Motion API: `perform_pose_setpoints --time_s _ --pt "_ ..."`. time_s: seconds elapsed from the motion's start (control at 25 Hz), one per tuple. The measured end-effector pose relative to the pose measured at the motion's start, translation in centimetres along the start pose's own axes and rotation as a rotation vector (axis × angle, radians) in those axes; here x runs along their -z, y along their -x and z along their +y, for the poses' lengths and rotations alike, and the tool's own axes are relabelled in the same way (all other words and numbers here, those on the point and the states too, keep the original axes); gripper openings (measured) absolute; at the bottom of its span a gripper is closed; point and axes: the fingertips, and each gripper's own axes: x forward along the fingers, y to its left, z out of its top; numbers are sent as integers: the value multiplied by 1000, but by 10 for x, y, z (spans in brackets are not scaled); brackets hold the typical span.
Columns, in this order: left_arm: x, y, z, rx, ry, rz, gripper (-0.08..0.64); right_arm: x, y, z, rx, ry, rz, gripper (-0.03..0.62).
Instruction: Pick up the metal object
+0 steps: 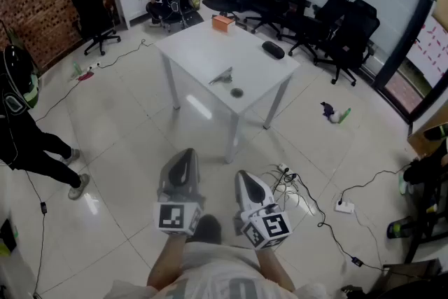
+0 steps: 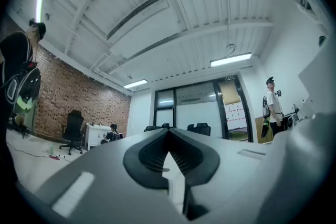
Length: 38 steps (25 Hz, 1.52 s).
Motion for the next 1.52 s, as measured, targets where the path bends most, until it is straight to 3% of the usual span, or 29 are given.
perform_pose_setpoints --time_s 0.36,0.68,0.8,1.08,1.32,1.44,1.52 --pt "62 -147 61 -9 44 24 2 12 -141 -86 13 25 33 12" --pt "49 -345 142 76 -9 -51 2 -47 -327 -161 103 49 -64 12" --pt "41 -391 163 95 16 -62 2 -63 -369 -176 137 68 -73 12" --pt "80 -449 143 158 51 48 2 -46 -408 -240 207 -23 10 12" --pt "93 -475 141 151 44 56 2 -31 -439 -276 251 -55 77 12" --pt "109 -483 142 148 46 65 2 3 -453 -306 334 -109 169 6" --pt "126 -484 138 158 25 81 2 37 -457 -323 366 -143 269 56"
